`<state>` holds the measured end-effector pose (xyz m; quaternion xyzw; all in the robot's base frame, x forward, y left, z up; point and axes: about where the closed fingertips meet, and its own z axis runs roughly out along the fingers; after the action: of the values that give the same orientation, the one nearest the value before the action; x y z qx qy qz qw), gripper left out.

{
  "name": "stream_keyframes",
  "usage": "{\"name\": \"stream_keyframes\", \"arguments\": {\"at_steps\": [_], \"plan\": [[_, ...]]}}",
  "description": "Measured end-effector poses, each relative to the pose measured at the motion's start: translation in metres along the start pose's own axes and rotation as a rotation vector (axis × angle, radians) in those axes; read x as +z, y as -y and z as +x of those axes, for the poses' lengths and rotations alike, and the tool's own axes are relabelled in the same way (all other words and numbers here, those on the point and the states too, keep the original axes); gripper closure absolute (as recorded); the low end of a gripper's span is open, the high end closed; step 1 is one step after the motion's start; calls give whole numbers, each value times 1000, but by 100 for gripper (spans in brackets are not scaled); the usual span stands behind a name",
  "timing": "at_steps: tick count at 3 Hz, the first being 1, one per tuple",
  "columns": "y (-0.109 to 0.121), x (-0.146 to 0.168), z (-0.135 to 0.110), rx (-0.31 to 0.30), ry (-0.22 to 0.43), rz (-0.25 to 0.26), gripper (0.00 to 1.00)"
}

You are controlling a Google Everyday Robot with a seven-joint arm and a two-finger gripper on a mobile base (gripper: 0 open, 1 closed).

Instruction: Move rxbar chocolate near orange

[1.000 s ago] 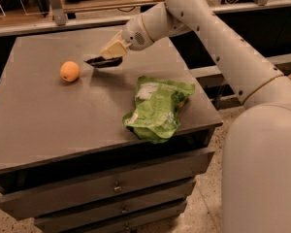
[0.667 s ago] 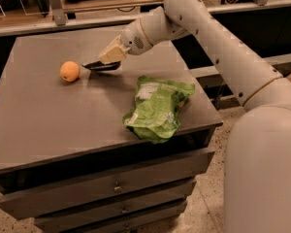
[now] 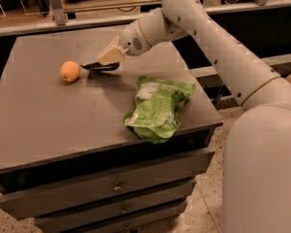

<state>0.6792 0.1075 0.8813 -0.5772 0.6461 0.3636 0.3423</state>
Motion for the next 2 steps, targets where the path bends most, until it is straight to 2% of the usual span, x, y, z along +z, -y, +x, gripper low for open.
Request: {"name": "stream_keyframes", "arguments": {"at_steps": [1,2], "plan": [[-1,4,0,0,-1,-7,30],[-2,7,0,0,-1,-12,7]]}}
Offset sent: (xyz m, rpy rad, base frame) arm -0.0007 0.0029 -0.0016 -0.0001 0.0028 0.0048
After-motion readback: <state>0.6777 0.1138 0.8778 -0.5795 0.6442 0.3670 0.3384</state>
